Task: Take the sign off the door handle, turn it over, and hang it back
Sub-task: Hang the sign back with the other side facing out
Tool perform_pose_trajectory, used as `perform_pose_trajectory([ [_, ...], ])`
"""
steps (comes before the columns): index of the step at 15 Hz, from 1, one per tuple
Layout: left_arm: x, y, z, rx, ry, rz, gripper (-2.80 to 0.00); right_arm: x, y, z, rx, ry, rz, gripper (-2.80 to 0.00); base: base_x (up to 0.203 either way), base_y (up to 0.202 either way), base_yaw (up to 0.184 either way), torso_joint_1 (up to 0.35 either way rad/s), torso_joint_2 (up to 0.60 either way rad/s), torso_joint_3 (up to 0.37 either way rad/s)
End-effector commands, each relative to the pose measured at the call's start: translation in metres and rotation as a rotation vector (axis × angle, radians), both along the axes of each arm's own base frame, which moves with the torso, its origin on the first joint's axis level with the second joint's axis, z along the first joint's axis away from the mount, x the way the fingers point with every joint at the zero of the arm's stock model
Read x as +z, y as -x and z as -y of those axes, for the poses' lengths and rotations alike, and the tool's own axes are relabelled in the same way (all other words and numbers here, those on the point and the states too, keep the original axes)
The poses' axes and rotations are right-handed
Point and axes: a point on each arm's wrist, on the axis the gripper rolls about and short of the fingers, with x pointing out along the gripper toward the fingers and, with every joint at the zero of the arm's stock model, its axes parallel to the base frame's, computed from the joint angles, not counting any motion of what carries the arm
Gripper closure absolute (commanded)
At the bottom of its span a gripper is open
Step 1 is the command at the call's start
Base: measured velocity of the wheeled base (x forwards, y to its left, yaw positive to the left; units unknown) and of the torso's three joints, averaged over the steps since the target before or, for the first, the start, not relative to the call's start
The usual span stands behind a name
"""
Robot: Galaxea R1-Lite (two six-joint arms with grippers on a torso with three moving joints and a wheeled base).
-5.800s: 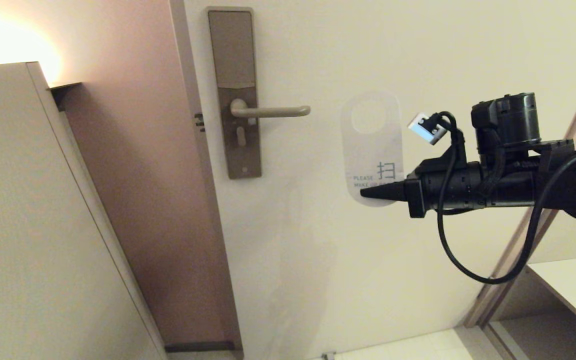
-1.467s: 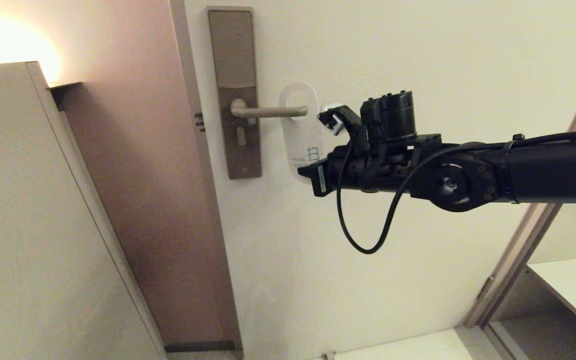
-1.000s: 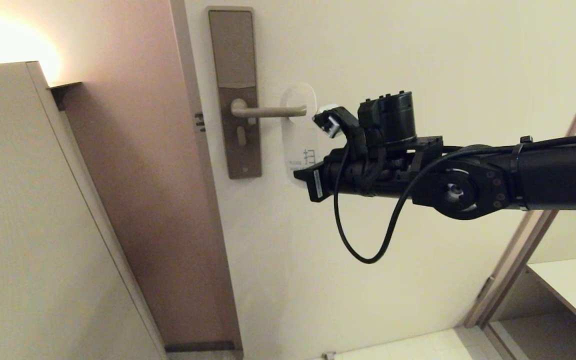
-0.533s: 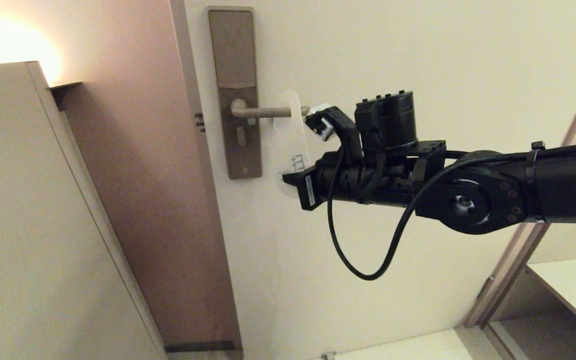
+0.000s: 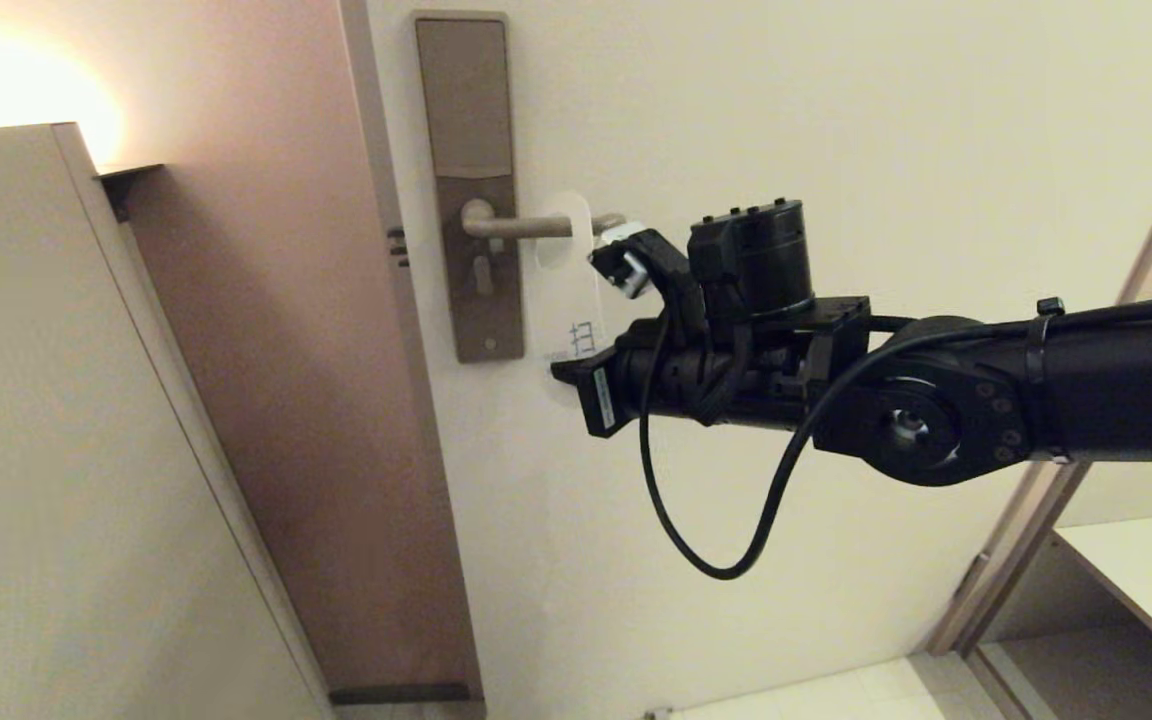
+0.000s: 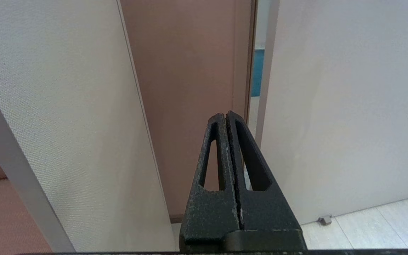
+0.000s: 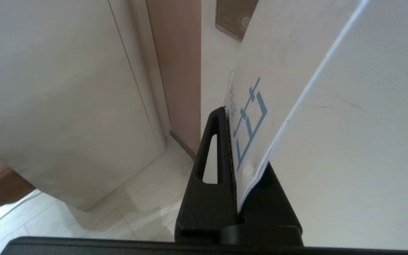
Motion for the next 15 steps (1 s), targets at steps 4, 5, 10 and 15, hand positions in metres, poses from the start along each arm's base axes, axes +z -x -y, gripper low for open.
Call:
perform_pose_trajectory([
  [4,0.000,0.000,0.000,0.000,-0.001,0.001,0.00,-0.023,-0.011,-0.010,0.001,0.015,-0.017,0.00,0.000,0.000,0.000,0.000,0.00,0.000],
  [5,0.000,0.000,0.000,0.000,0.000,0.001,0.00,-0.026,-0.012,-0.011,0.001,0.018,-0.022,0.00,0.000,0.000,0.000,0.000,0.00,0.000],
  [10,0.000,0.000,0.000,0.000,-0.001,0.001,0.00,-0.032,-0.015,-0.013,0.001,0.026,-0.032,-2.80,0.000,0.000,0.000,0.000,0.00,0.000],
  [15,0.000,0.000,0.000,0.000,-0.001,0.001,0.00,-0.043,-0.014,-0.010,-0.003,0.049,-0.057,-2.80,0.000,0.000,0.000,0.000,0.00,0.000],
])
